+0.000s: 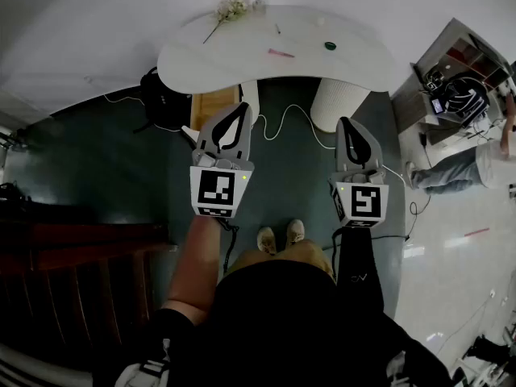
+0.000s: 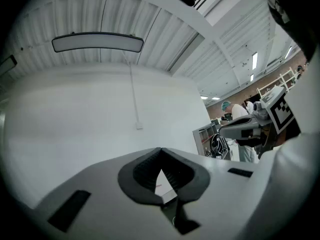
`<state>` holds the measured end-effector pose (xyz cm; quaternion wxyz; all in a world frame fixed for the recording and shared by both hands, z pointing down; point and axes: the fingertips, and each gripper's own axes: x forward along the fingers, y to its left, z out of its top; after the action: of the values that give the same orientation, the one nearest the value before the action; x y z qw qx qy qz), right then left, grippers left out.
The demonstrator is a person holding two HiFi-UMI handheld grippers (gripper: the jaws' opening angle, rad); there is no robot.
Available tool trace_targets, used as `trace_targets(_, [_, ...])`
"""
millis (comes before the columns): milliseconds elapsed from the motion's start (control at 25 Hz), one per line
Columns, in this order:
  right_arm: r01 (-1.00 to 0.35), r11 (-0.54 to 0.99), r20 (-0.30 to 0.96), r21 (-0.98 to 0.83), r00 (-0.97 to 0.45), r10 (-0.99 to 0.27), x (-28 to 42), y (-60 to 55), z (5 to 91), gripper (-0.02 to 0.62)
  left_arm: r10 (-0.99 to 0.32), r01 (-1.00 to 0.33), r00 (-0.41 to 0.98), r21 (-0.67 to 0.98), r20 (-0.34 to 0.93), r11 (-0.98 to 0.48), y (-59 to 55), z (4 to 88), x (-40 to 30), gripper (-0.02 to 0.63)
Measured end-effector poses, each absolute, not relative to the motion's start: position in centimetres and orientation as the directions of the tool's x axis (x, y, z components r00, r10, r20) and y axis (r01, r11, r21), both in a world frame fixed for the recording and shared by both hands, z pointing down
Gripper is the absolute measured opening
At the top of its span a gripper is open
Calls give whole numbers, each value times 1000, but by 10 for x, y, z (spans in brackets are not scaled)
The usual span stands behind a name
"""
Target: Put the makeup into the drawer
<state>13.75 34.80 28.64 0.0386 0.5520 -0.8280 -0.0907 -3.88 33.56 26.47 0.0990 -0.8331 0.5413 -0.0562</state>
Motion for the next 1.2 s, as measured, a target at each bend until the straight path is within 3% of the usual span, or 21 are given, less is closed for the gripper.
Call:
trace_targets(720, [-923, 345, -60, 171, -359, -931, 146, 349, 290, 3, -897, -876, 442, -223, -15, -428, 329, 269, -29, 8])
trace_targets(1200, [-920, 367, -93, 137, -380, -920, 168, 264, 289, 3, -904, -880, 427, -236, -10, -413, 251, 273, -3, 8])
